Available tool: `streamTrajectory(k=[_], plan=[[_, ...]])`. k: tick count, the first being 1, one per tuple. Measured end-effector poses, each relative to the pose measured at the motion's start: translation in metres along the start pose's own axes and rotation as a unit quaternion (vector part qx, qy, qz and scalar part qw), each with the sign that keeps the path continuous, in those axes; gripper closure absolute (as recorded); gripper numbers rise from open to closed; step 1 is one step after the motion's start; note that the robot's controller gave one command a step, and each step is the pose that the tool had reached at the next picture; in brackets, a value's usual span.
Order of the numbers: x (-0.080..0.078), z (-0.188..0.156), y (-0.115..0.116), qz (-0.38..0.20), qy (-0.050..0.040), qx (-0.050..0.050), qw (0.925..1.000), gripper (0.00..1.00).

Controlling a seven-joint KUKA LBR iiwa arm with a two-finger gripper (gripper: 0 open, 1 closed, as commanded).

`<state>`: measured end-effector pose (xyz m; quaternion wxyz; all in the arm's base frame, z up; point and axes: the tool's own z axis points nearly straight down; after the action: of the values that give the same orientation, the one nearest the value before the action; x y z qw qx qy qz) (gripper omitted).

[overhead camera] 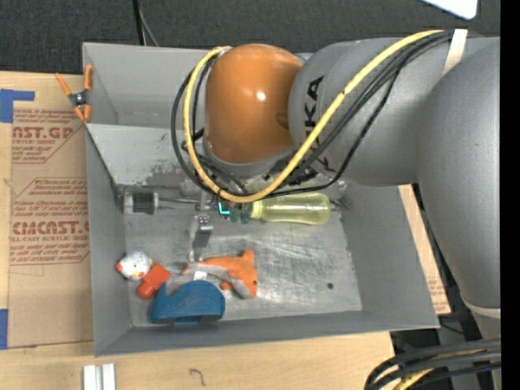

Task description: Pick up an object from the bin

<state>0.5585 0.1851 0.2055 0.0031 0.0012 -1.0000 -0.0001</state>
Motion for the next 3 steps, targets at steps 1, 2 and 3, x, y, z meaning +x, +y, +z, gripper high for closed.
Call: streamTrajectory(k=[1, 2, 3], plan=[[-0.002, -0.004, -0.001, 0.001, -0.0038, -0.001, 1.0, 0.0], [0.025, 0.036, -0.006, -0.052, -0.0053, 0.0, 0.9986, 0.0], [0.03, 0.067, -0.054, -0.075, -0.0036, -0.001, 0.9972, 0.0]])
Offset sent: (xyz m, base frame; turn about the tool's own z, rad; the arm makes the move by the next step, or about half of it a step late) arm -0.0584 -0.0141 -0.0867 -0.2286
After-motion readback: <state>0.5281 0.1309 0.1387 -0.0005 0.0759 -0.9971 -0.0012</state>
